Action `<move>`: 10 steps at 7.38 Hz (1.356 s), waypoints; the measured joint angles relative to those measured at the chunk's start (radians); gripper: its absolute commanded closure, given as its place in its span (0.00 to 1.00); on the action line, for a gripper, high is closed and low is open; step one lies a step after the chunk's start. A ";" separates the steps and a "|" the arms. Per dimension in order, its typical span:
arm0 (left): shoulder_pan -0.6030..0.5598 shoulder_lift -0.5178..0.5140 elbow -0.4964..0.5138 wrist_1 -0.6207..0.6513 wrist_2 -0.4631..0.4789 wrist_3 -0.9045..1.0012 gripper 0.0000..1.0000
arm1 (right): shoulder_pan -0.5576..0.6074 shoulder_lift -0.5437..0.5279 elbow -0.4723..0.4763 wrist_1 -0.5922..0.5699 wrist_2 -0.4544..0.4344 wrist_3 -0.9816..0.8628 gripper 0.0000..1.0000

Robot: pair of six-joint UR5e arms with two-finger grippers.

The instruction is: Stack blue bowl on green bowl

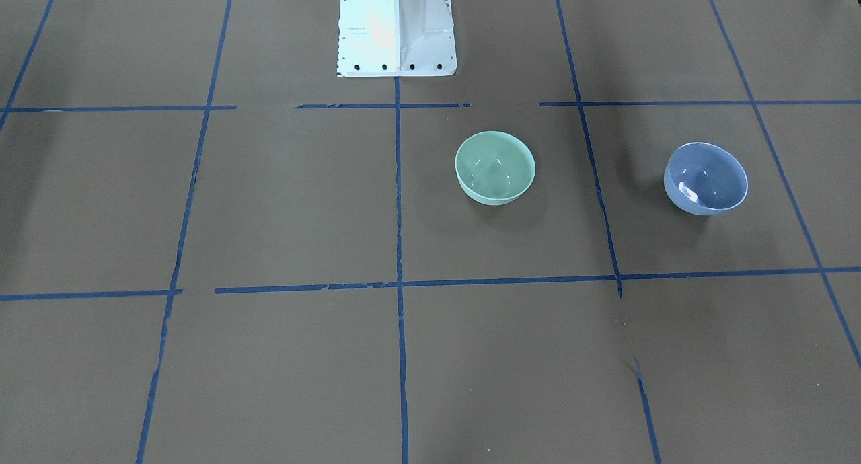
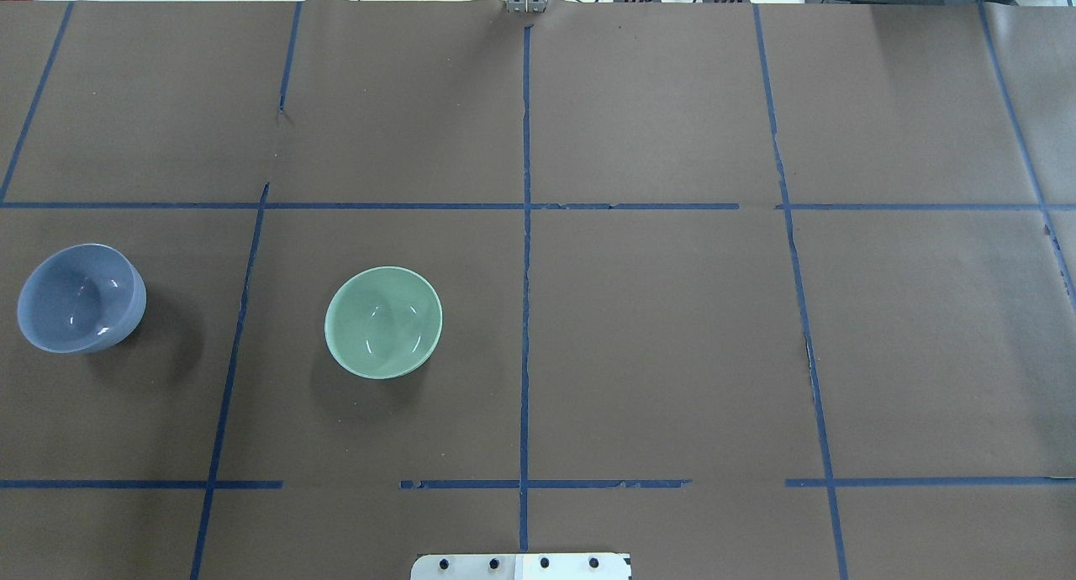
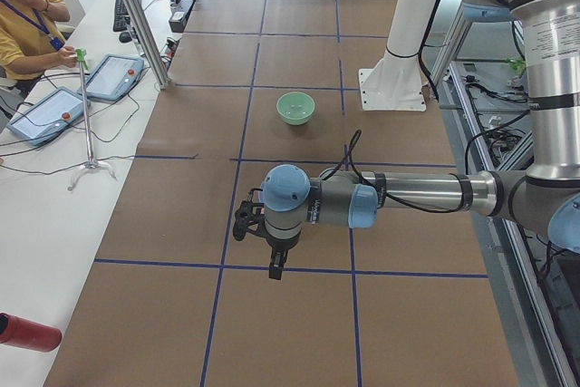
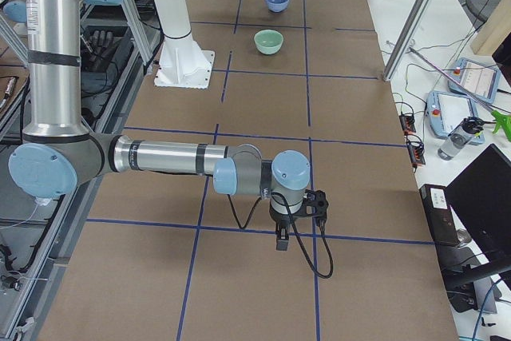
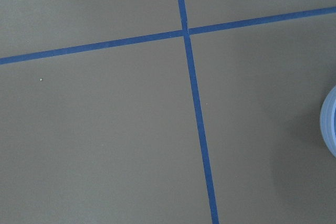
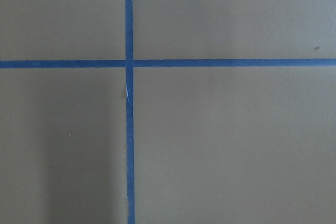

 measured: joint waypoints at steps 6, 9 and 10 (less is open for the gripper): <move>0.122 -0.006 -0.039 -0.142 -0.013 -0.099 0.00 | 0.000 0.000 0.000 0.000 0.000 0.000 0.00; 0.363 0.006 0.001 -0.428 0.060 -0.564 0.00 | 0.000 0.000 0.000 0.000 0.001 0.000 0.00; 0.442 0.006 0.032 -0.524 0.106 -0.709 0.00 | 0.000 0.000 0.000 0.001 0.000 0.000 0.00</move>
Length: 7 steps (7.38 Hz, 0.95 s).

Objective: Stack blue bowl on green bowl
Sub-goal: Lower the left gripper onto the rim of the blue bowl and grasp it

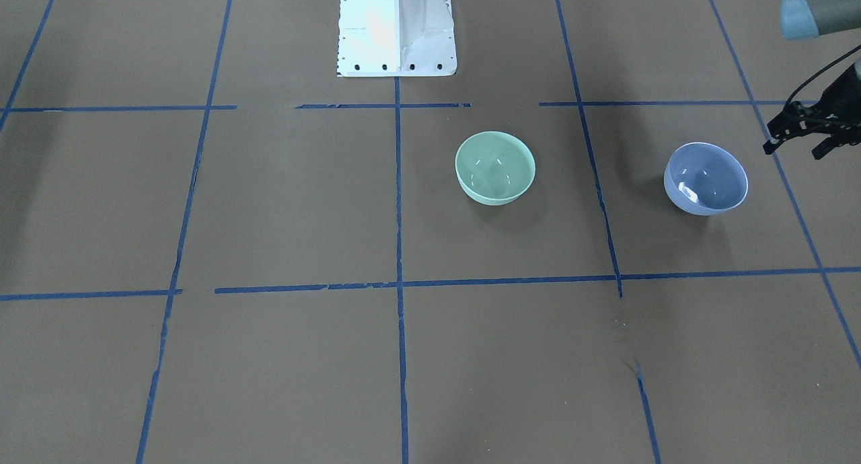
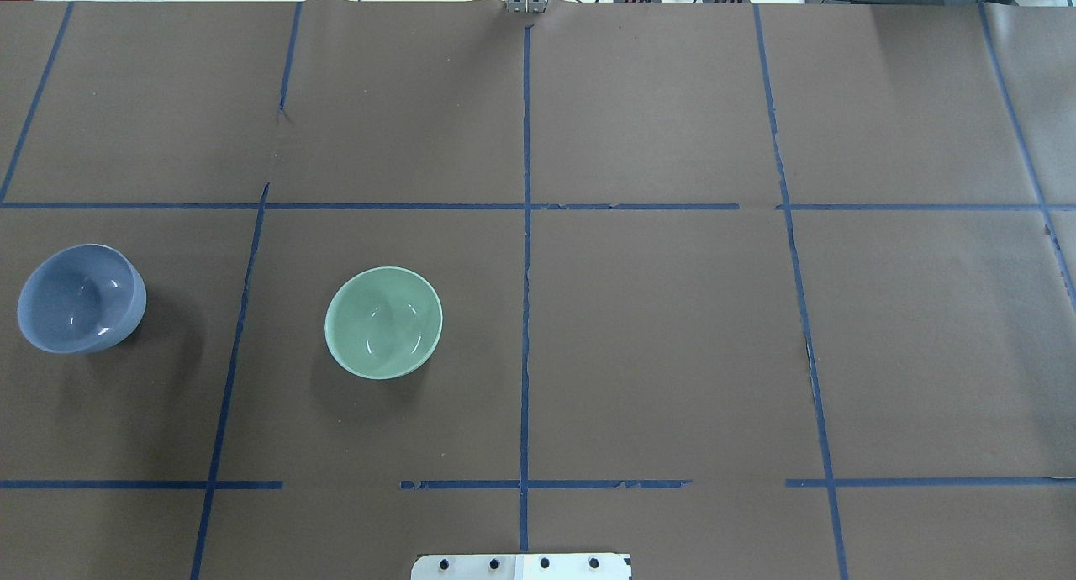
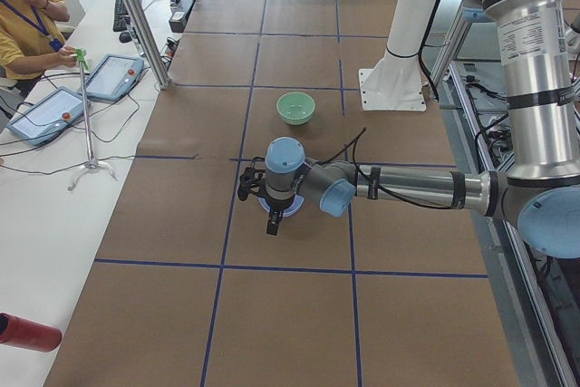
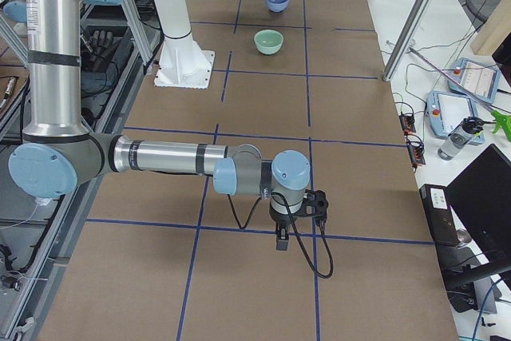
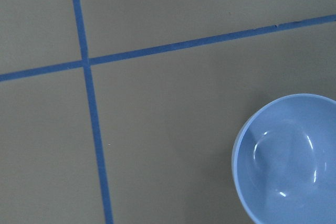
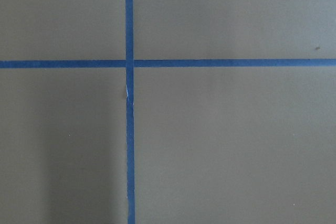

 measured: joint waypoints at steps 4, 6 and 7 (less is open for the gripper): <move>0.165 -0.005 0.066 -0.172 0.116 -0.293 1.00 | 0.000 0.000 0.000 0.000 0.000 0.000 0.00; 0.173 0.000 0.066 -0.187 0.130 -0.308 1.00 | 0.000 0.000 0.000 0.000 0.000 0.000 0.00; 0.173 0.001 0.061 -0.187 0.128 -0.308 1.00 | 0.000 0.000 0.000 0.000 0.000 0.000 0.00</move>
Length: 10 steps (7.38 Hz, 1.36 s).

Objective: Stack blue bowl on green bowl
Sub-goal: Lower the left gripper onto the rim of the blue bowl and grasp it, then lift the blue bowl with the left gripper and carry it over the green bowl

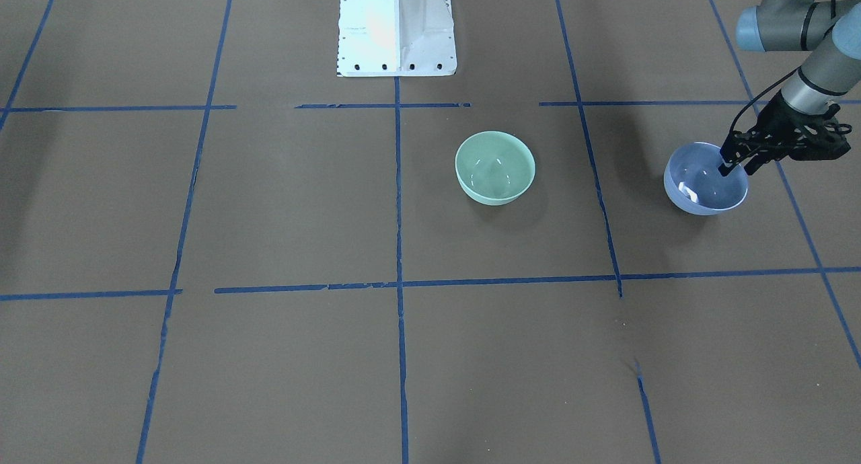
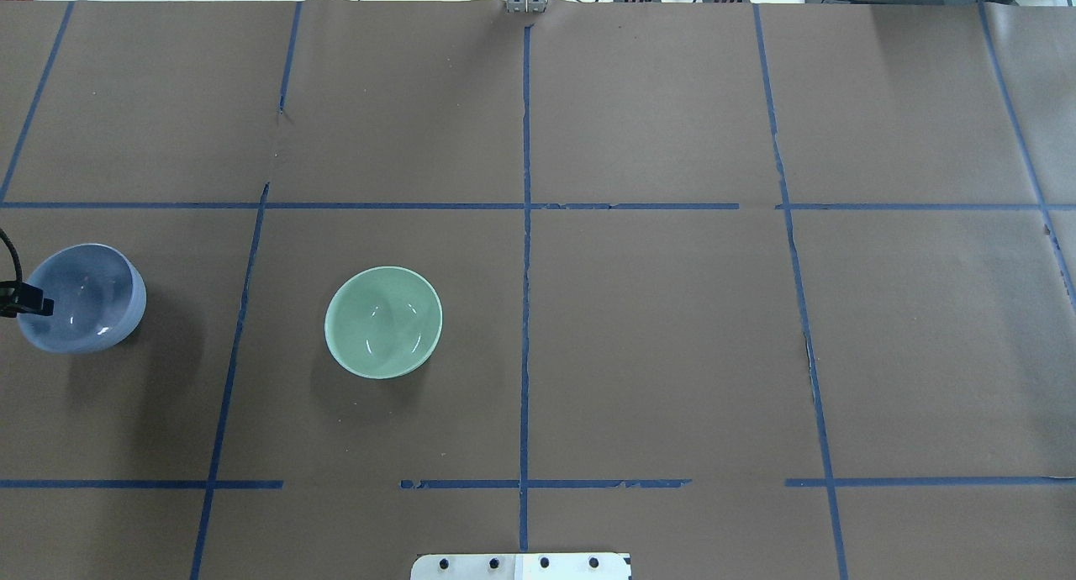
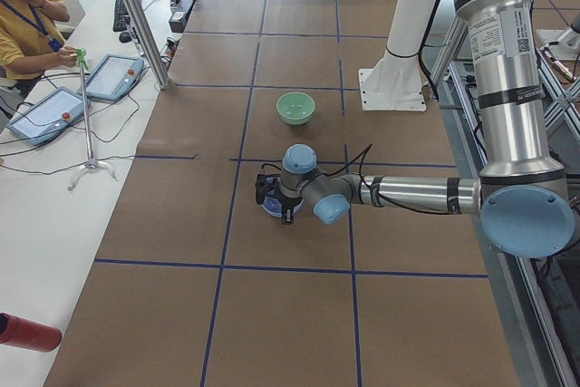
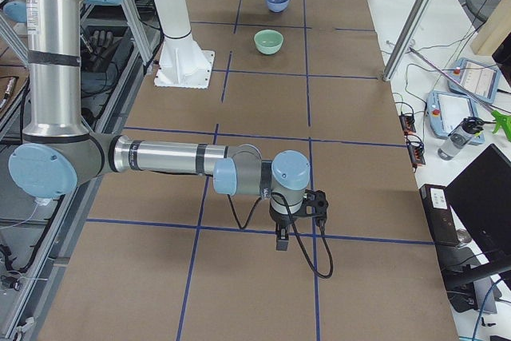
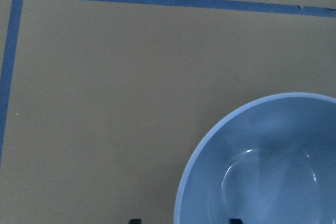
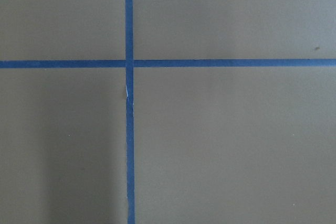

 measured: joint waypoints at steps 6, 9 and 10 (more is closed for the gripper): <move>-0.012 -0.134 -0.365 0.584 0.001 -0.054 1.00 | 0.000 0.000 0.000 0.000 0.000 0.000 0.00; 0.141 -0.339 -0.440 0.724 0.005 -0.350 1.00 | 0.000 0.000 0.000 0.000 0.000 0.000 0.00; 0.217 -0.418 -0.439 0.774 0.016 -0.446 1.00 | 0.000 0.000 0.000 0.000 0.000 0.000 0.00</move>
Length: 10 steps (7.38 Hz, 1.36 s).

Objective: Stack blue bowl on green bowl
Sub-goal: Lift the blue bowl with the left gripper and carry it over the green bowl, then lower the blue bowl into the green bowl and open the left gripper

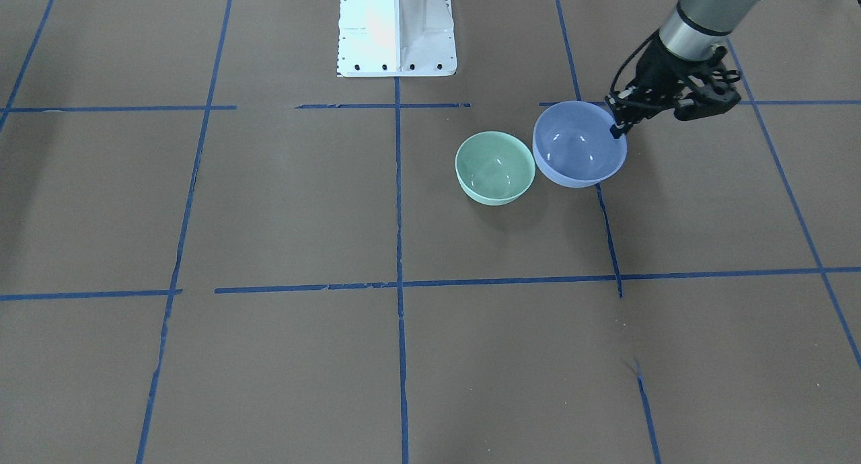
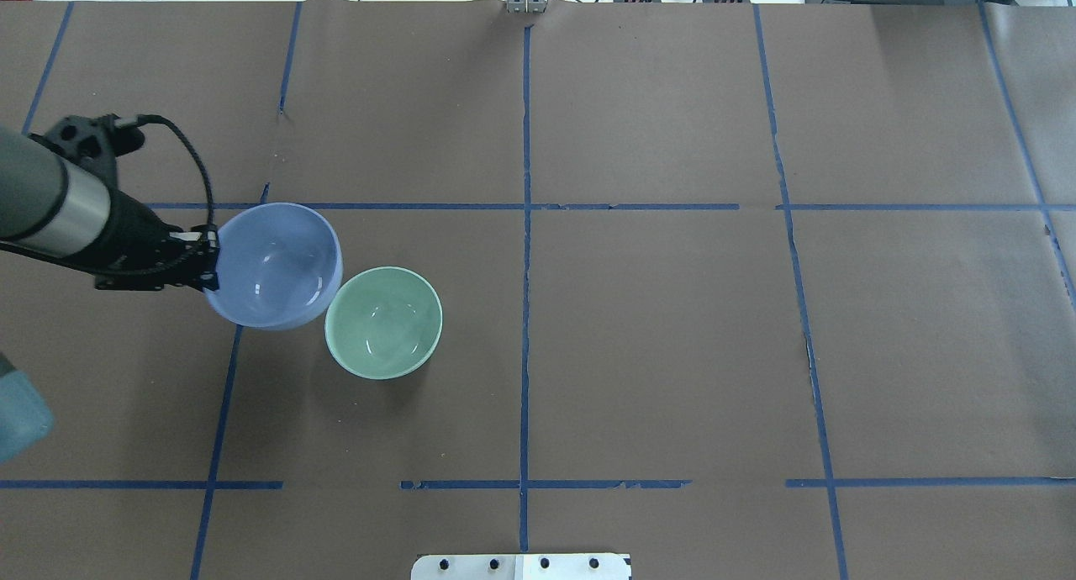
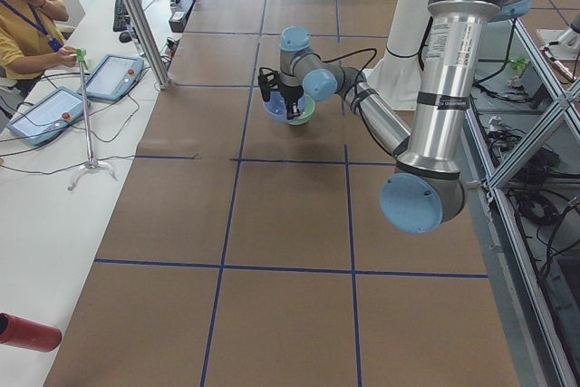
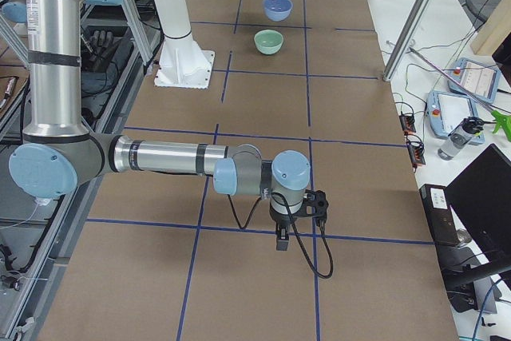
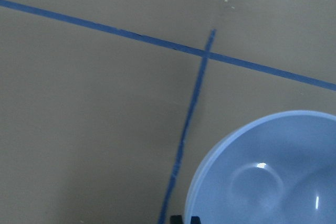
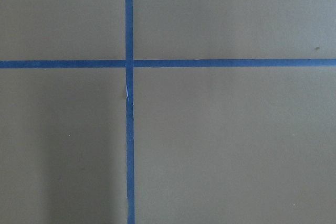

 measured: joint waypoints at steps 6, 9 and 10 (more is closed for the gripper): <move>0.190 -0.121 0.152 -0.044 0.109 -0.177 1.00 | 0.000 0.000 0.000 0.000 0.000 0.000 0.00; 0.191 -0.122 0.174 -0.065 0.116 -0.177 0.00 | 0.000 0.000 0.000 -0.001 0.000 0.000 0.00; 0.191 -0.121 0.176 -0.065 0.119 -0.178 0.00 | 0.000 0.000 0.000 0.000 0.000 0.000 0.00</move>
